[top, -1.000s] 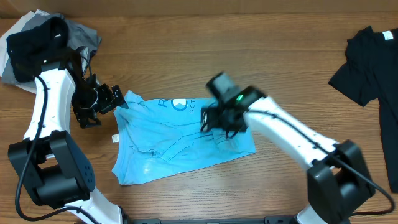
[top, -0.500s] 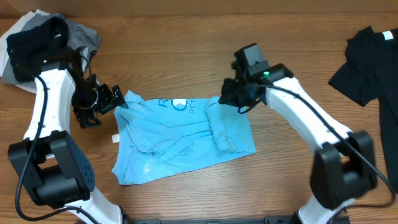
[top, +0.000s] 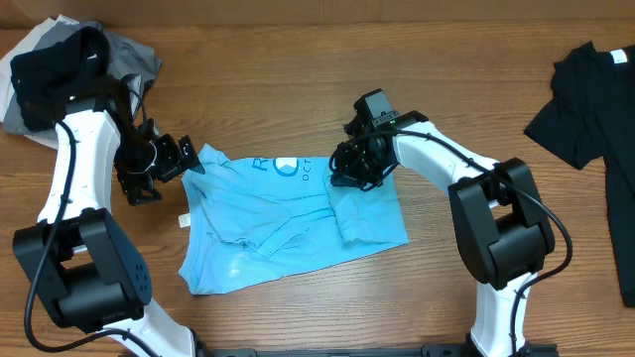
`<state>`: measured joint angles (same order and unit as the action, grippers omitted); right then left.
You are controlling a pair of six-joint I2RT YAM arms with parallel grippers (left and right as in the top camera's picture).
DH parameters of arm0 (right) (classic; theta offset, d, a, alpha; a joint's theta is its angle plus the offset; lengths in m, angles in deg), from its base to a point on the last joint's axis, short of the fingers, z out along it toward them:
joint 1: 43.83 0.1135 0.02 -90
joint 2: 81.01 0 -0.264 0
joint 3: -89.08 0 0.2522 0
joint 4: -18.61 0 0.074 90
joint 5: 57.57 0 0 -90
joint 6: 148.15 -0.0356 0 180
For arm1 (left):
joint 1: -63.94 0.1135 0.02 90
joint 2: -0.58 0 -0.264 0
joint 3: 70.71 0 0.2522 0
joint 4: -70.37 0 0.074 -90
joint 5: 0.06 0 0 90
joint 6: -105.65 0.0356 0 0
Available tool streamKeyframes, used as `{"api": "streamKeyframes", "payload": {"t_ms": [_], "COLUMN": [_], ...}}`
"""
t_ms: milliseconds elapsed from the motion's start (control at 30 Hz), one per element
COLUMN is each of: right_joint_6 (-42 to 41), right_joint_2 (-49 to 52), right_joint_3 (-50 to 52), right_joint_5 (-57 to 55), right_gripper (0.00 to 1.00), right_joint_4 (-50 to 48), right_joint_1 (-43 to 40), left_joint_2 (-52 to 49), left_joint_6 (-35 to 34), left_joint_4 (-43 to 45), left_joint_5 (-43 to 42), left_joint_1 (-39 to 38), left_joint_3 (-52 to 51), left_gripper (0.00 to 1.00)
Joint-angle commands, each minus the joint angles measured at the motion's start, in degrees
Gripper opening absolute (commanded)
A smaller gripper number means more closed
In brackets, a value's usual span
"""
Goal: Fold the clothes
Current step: 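Press the folded section down and release the right gripper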
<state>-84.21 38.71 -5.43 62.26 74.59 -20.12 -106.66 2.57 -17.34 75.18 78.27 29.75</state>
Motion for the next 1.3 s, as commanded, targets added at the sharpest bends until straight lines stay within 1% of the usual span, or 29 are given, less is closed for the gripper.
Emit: {"api": "streamKeyframes", "payload": {"t_ms": [0,100,133,167,200,267,300,333,367,433,500,600,667,733,800,833,867,900,933,1100,1200,1267], "right_joint_6": [3.9,5.9,6.9,8.6,10.6,13.8,14.6,14.6,14.6,14.4,14.3,13.8,11.9,8.7,6.3,5.6,4.7,4.8,4.8,4.7,4.7,4.5], "right_joint_2": [-8.1,-14.4,-15.7,-16.9,-17.6,-17.7,-17.5,-17.5,-17.4,-17.4,-17.4,-17.4,-17.4,-17.4,-17.4,-17.4,-17.4,-17.4,-17.4,-18.8,-22.1,-25.0], "right_joint_3": [-2.9,-3.0,-3.0,-3.0,-3.0,-2.8,-2.1,-1.1,0.3,4.5,8.1,15.1,19.6,23.8,27.9,28.7,29.0,29.0,28.9,26.1,22.6,19.2], "right_joint_5": [0.7,-0.5,-0.6,-0.6,-0.7,-0.8,-0.8,-0.8,-0.5,0.0,1.6,5.4,6.4,6.4,6.8,7.0,7.0,7.1,7.1,6.2,2.6,-2.1], "right_gripper": [0.04,0.05,0.09,0.2,0.25,0.25,0.23,0.18,0.13,0.06,0.04,0.04,0.04,0.06,0.14,0.15,0.14,0.07,0.04,0.04,0.04,0.05], "right_joint_4": [3.1,8.7,10.5,12.7,14.9,18.9,20.0,20.0,19.5,17.2,14.6,7.9,3.0,-0.9,-3.9,-4.4,-4.6,-4.4,-4.5,-3.3,0.8,4.9], "right_joint_1": [0.1,0.0,0.0,0.0,0.1,0.2,0.2,0.2,0.2,0.3,0.5,0.6,0.6,0.6,0.6,0.6,0.3,0.0,-0.4,-0.9,-0.9,-0.9], "left_joint_2": [1.5,1.5,1.5,1.5,1.5,1.5,1.5,1.5,1.5,1.5,1.5,1.5,1.5,1.5,1.5,1.5,1.5,1.5,1.5,1.5,1.5,1.5], "left_joint_6": [1.6,1.8,1.8,1.8,1.8,1.7,1.7,1.7,1.7,1.7,1.7,1.7,1.7,1.7,1.7,1.7,1.7,1.7,1.7,2.0,3.6,4.2], "left_joint_4": [-0.4,-0.5,-0.5,-0.5,-0.4,-0.2,-0.1,-0.1,-0.1,-0.2,-0.4,-0.4,-0.4,-0.4,-0.4,-0.3,-0.3,-0.3,-0.2,-0.3,-0.4,-0.3], "left_joint_5": [0.2,0.3,0.3,0.3,0.3,0.3,0.3,0.3,0.3,0.3,0.3,0.3,0.3,0.3,0.3,0.3,0.3,0.3,0.3,0.3,0.3,0.3], "left_joint_1": [-0.2,-0.2,-0.2,-0.2,-0.2,-0.2,-0.2,-0.2,-0.2,-0.2,-0.2,-0.2,-0.2,-0.2,-0.2,-0.2,-0.2,-0.2,-0.2,-0.2,-0.2,-0.2], "left_joint_3": [-0.2,-0.2,-0.2,-0.2,-0.2,-0.2,-0.2,-0.2,-0.2,-0.2,-0.2,-0.2,-0.2,-0.2,-0.2,-0.2,-0.2,-0.2,-0.2,-0.2,-0.3,-0.4], "left_gripper": [1.0,1.0,1.0,1.0,1.0,1.0,1.0,1.0,1.0,1.0,1.0,1.0,1.0,1.0,1.0,1.0,1.0,1.0,1.0,1.0,1.0,1.0]}}
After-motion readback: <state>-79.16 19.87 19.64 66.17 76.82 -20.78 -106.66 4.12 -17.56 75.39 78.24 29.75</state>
